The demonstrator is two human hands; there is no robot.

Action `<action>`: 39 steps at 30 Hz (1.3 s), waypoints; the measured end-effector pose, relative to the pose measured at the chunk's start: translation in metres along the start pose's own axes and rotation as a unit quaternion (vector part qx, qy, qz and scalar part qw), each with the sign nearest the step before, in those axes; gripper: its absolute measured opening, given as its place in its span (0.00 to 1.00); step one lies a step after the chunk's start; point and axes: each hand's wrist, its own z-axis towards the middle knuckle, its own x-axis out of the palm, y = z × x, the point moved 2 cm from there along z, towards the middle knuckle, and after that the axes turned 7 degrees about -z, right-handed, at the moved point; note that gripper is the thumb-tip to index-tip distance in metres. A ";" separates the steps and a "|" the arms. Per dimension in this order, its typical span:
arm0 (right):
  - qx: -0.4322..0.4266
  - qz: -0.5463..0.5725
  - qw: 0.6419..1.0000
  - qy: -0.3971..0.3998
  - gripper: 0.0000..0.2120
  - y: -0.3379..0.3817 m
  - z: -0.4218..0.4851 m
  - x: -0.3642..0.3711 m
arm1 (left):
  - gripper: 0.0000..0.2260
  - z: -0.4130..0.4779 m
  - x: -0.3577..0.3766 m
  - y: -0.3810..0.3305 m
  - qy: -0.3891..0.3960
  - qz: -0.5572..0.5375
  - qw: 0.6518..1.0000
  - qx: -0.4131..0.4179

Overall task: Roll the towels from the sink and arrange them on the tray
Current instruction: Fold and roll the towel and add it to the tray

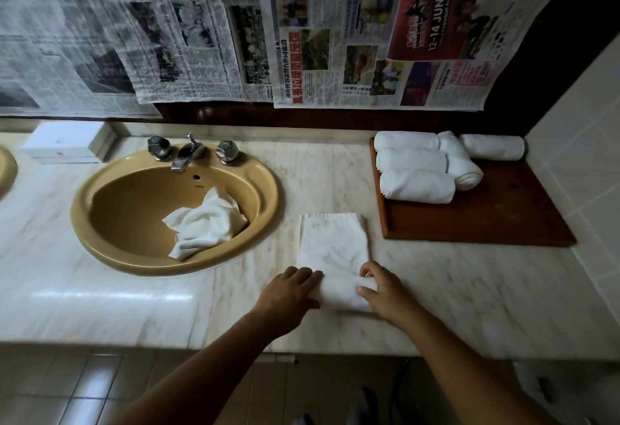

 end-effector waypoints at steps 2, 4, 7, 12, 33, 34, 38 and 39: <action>-0.046 -0.024 0.993 -0.103 0.09 0.000 -0.009 0.005 | 0.26 0.007 -0.006 0.001 0.029 -0.007 1.000 -0.006; -0.106 -0.093 0.973 -0.182 0.07 0.001 -0.020 0.010 | 0.24 0.013 -0.011 0.002 0.047 -0.025 0.999 -0.007; -0.152 -0.156 0.959 -0.180 0.15 -0.002 -0.034 0.015 | 0.21 0.022 -0.011 0.006 0.084 -0.062 0.994 -0.029; -0.129 -0.214 0.961 -0.118 0.29 -0.012 -0.032 0.014 | 0.21 0.027 -0.011 0.007 0.110 -0.090 0.987 -0.072; -0.079 -0.092 0.989 -0.081 0.27 -0.003 -0.022 0.004 | 0.22 0.027 -0.014 -0.012 0.060 -0.065 0.994 -0.067; -0.077 -0.103 0.989 -0.067 0.30 -0.006 -0.025 0.008 | 0.21 0.033 -0.017 -0.010 0.083 -0.072 0.992 -0.068; -0.070 -0.073 0.993 -0.059 0.27 -0.012 -0.023 0.008 | 0.19 0.050 -0.024 -0.006 0.186 -0.106 0.972 -0.097; -0.060 -0.057 0.996 -0.044 0.26 -0.011 -0.021 0.004 | 0.19 0.050 -0.025 -0.005 0.188 -0.099 0.972 -0.098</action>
